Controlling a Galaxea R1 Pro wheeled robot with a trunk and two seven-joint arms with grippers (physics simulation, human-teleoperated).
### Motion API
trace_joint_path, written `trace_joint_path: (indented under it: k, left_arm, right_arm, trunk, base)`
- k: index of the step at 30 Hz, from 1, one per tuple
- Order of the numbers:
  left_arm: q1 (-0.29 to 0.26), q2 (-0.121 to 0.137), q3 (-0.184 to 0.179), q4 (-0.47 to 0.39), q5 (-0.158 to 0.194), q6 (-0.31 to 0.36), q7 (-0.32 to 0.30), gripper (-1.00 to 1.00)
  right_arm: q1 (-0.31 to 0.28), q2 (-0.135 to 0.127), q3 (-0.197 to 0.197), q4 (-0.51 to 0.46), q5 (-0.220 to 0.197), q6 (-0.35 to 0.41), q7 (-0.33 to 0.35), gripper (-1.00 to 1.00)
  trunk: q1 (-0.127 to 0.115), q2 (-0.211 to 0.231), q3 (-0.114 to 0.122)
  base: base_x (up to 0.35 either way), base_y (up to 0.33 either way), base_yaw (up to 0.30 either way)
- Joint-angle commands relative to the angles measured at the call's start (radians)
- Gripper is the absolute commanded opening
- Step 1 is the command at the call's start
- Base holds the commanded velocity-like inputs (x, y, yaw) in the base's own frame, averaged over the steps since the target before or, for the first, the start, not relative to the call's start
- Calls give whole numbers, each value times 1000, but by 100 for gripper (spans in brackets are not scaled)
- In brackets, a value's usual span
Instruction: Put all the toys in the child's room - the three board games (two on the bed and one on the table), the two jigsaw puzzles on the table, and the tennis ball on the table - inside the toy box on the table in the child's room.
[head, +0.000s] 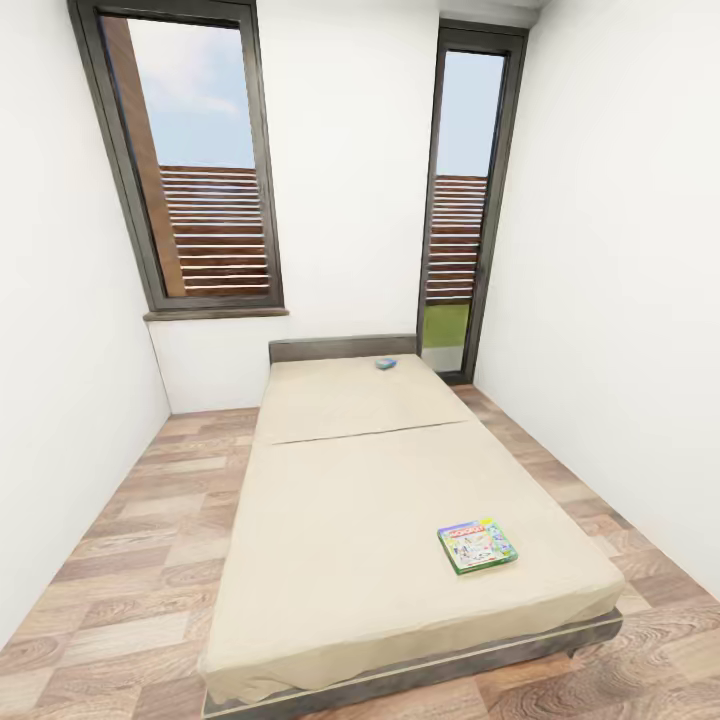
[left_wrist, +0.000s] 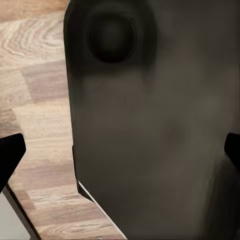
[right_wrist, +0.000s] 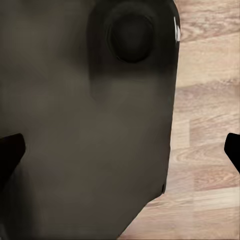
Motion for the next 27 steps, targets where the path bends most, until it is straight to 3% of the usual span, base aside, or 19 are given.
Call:
trace_joint_path:
  k: [1,4,12,27]
  left_arm:
    - [0,-6,1,-6,6,6,-2,100]
    - [0,-20,2,-7,9,16,-2,100]
    - [0,-15,6,-7,15,20,-2,100]
    - [0,-17,2,-8,12,18,-2,100]
  right_arm:
    - [0,6,-1,0,-5,2,-3,100]
    - [0,23,-1,0,-4,5,-3,100]
    - [0,60,-2,0,-6,10,-2,100]
    - [0,65,-2,0,-8,9,-2,100]
  trunk:
    - [0,0,0]
    - [0,0,0]
    - [-4,7,3]
    - [-61,112,50]
  base:
    - [0,0,0]
    - [0,0,0]
    - [0,0,0]
    - [0,0,0]
